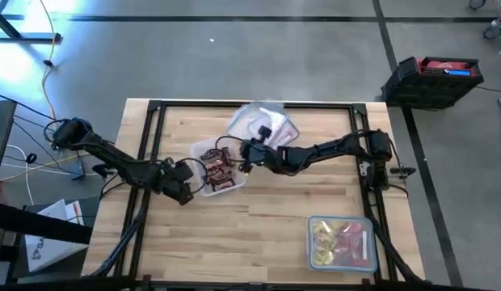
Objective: Sort candy
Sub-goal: Close the transparent bin
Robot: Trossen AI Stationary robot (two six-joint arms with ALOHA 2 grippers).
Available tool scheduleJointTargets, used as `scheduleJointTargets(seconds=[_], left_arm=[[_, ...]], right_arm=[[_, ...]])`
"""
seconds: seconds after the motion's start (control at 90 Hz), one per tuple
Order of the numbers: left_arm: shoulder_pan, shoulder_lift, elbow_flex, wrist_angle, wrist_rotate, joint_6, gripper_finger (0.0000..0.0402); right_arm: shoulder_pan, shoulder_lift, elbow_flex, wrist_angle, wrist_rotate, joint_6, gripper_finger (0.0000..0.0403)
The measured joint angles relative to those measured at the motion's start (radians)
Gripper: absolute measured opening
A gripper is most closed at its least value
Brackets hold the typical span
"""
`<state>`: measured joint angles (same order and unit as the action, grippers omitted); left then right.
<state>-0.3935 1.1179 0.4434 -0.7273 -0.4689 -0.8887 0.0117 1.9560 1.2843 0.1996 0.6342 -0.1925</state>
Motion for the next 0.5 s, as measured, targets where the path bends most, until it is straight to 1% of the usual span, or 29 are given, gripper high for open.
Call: scheduleJointTargets(seconds=[0.133, 0.233, 0.322, 0.433, 0.5], left_arm=[[0.009, 0.0, -0.035, 0.095, -0.066, 0.114, 0.0158], [0.026, 0.0, -0.055, 0.154, -0.08, 0.183, 0.0158], [0.046, 0.0, -0.054, 0.158, -0.107, 0.213, 0.0158], [0.065, 0.0, -0.054, 0.159, -0.193, 0.241, 0.0158], [0.074, 0.0, -0.054, 0.161, -0.218, 0.258, 0.0158]], right_arm=[[0.042, -0.002, 0.047, 0.001, -0.145, -0.034, 0.0], [0.066, 0.001, 0.052, 0.008, -0.28, -0.019, 0.0], [0.088, 0.011, 0.052, 0.022, -0.352, -0.016, 0.0], [0.111, 0.048, 0.048, 0.067, -0.437, -0.035, 0.0], [0.117, 0.069, 0.048, 0.084, -0.486, -0.034, 0.0]])
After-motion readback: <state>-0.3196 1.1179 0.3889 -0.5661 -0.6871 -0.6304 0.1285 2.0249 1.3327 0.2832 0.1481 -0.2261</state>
